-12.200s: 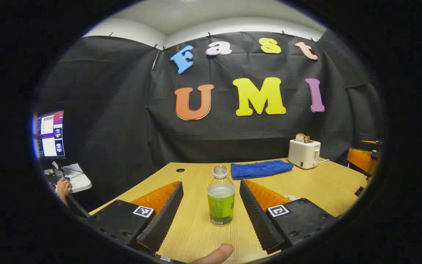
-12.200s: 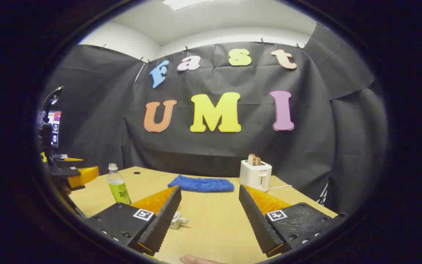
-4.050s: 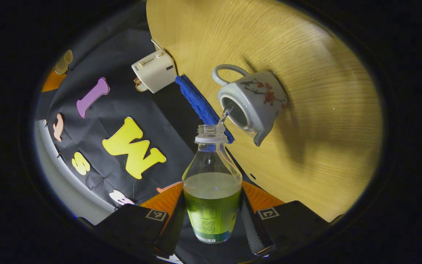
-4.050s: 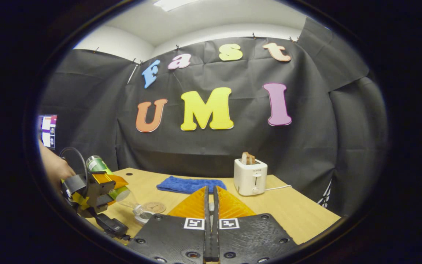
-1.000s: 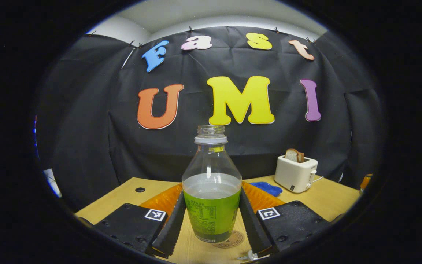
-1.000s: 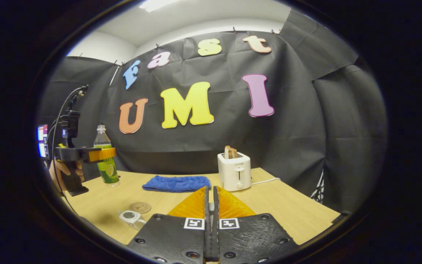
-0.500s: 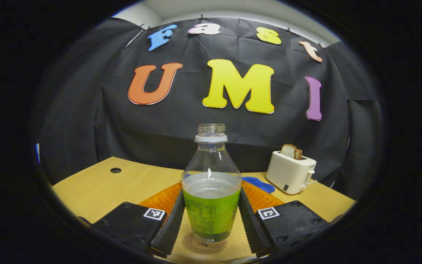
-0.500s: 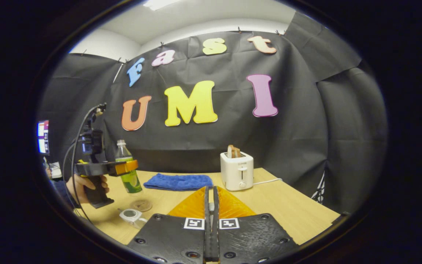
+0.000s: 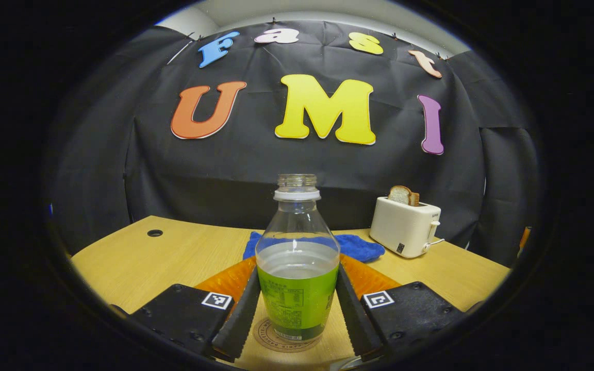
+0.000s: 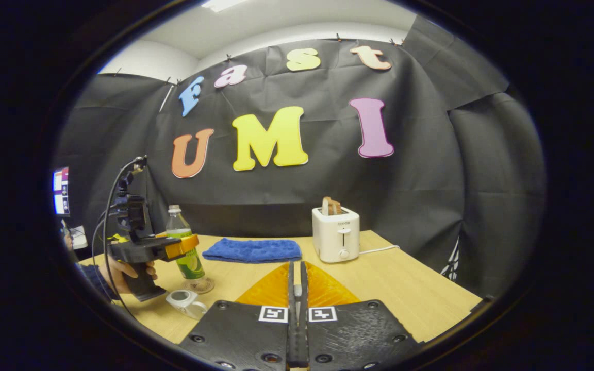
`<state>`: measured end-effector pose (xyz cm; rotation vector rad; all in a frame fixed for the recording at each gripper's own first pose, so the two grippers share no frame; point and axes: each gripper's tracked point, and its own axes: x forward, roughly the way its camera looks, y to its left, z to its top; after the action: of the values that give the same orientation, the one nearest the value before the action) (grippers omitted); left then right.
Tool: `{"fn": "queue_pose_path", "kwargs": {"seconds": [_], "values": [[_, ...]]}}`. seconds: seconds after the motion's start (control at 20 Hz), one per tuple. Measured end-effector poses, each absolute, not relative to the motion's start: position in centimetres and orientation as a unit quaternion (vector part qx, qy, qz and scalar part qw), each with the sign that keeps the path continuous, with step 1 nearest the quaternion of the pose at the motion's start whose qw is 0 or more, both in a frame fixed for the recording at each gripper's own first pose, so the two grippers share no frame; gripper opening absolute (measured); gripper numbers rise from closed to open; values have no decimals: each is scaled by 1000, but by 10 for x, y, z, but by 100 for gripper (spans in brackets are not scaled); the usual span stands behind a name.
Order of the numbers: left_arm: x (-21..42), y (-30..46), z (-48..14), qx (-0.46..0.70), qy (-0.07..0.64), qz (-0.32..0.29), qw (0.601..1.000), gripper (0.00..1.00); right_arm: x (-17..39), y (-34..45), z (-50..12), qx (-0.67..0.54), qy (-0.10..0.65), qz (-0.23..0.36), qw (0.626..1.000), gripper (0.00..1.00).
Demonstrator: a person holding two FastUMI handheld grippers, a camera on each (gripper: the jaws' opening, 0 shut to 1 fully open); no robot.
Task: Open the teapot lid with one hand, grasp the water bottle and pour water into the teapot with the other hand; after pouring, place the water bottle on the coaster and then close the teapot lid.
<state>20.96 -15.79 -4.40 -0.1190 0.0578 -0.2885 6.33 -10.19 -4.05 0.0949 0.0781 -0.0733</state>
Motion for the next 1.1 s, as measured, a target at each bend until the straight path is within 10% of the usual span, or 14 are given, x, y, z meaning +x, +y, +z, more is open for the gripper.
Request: {"fn": "queue_pose_path", "kwargs": {"seconds": [1.1], "values": [[199,-162,-67,-17,27,-153,988,98,68,-95,-50,30,49,-39,998,0]]}}
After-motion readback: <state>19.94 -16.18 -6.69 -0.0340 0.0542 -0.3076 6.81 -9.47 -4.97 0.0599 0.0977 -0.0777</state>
